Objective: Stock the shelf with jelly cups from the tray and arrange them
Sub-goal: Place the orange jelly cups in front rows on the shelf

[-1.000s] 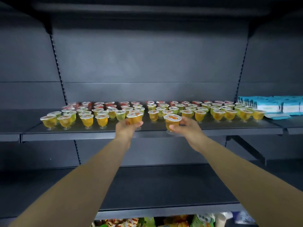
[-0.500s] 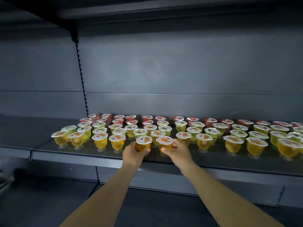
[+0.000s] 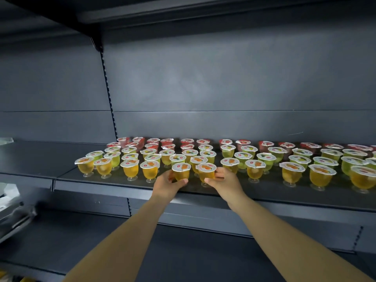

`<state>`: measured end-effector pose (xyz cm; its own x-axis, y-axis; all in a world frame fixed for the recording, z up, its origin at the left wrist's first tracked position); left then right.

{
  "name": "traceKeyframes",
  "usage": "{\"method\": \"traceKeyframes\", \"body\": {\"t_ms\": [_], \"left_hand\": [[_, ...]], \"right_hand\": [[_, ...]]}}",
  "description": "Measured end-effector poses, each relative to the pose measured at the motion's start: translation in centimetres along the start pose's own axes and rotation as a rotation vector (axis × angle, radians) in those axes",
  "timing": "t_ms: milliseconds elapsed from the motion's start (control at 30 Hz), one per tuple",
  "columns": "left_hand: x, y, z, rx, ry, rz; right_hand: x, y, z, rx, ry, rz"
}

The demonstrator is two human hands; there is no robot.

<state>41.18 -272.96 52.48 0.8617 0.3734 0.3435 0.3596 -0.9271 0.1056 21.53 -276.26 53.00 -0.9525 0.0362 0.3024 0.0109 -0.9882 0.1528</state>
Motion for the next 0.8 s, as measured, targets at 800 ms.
{"method": "traceKeyframes", "body": {"t_ms": [800], "left_hand": [[-4.9,-30.5,8.3,-0.316,0.974,0.603]], "right_hand": [[9.0,-32.2,-9.0,-0.009,-0.887,0.299]]}}
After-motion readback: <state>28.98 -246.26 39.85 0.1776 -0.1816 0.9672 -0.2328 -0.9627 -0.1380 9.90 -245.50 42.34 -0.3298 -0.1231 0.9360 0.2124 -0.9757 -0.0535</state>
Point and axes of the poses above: each hand's wrist, its own y-axis towards the middle knuckle, its own x-axis out of the back of the hand, z = x × y, the point moved 10 cm from there along y, towards the middle knuckle, and after that the axes turned 3 degrees about -z, right-handed, at the moved point
